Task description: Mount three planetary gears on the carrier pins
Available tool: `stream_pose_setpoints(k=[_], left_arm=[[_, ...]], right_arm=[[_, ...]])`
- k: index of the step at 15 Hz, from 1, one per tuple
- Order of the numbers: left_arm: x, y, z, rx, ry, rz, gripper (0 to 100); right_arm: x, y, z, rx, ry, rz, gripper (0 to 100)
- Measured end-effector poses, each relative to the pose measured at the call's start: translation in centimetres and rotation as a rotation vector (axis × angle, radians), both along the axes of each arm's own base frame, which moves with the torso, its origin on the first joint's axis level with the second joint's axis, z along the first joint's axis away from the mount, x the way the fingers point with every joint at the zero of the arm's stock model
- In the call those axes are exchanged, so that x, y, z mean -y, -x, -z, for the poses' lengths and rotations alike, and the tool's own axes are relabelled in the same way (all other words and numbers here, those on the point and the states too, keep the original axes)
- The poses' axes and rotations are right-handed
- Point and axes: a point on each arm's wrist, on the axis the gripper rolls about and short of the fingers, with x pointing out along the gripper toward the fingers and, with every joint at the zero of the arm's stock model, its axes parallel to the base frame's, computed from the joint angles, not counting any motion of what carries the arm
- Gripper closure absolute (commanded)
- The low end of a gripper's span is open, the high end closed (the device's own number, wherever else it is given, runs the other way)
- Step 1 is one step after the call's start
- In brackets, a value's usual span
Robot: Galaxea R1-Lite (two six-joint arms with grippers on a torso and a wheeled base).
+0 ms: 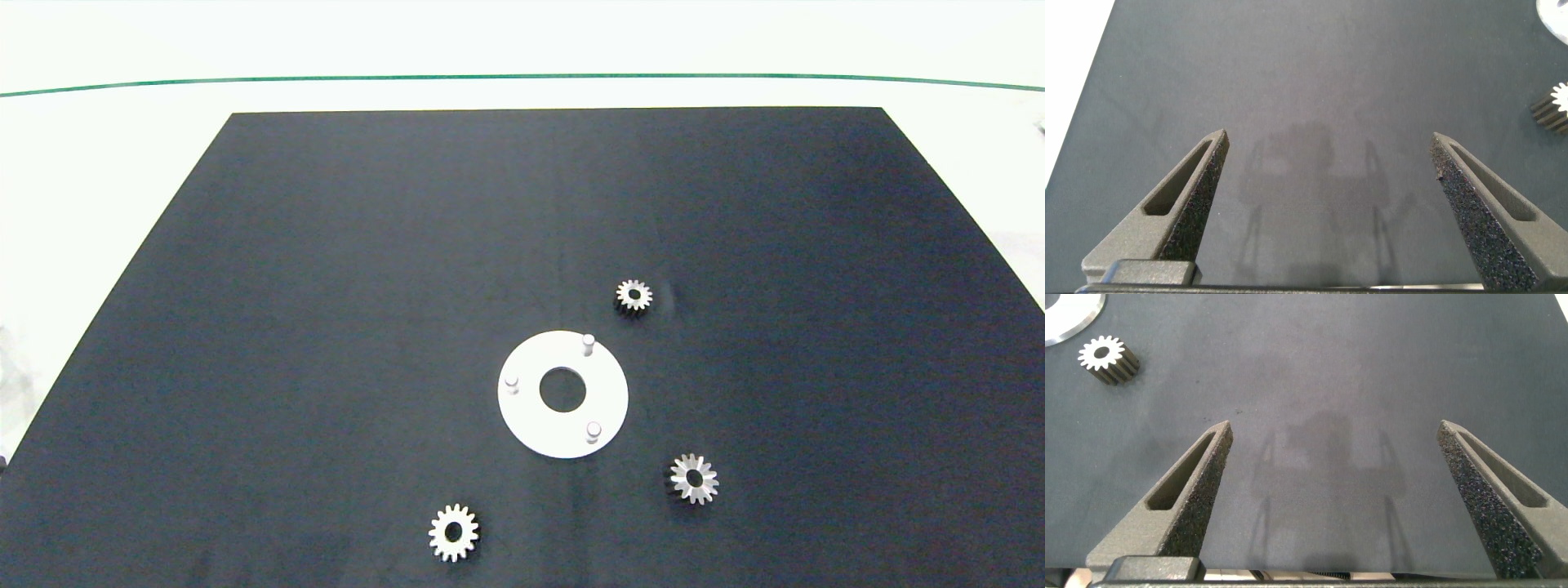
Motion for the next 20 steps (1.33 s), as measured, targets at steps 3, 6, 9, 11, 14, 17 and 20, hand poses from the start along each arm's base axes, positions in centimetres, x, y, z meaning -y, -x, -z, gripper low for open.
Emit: stream_pose_setpoints(k=[3, 6, 9, 11, 14, 17, 20], left_arm=[[0.0, 0.0, 0.0, 0.0, -0.001, 0.0, 0], [0.0, -0.2, -0.3, -0.034, -0.02, 0.009, 0], [0.0, -0.3, -3.5, -0.096, -0.043, 0.018, 0], [0.0, -0.8, -7.8, -0.141, -0.079, 0.021, 0], [0.0, -3.0, -15.0, -0.19, -0.146, 0.019, 0], [-0.1, -7.4, -20.3, -0.299, -0.172, -0.03, 0], [-0.9, -11.0, -22.1, -0.4, -0.168, -0.118, 0]], right_arm=[[0.0, 0.0, 0.0, -0.002, 0.0, -0.001, 0], [0.0, -0.1, -0.1, -0.025, 0.015, 0.01, 0], [0.0, 0.0, -1.5, -0.078, 0.045, -0.002, 0], [-0.1, 0.1, -4.1, -0.095, 0.049, -0.032, 0], [-0.2, -1.0, -8.2, -0.121, 0.06, -0.106, 0], [-0.4, -3.5, -11.3, -0.184, 0.128, -0.216, 0], [-1.1, -6.5, -12.7, -0.276, 0.205, -0.357, 0]])
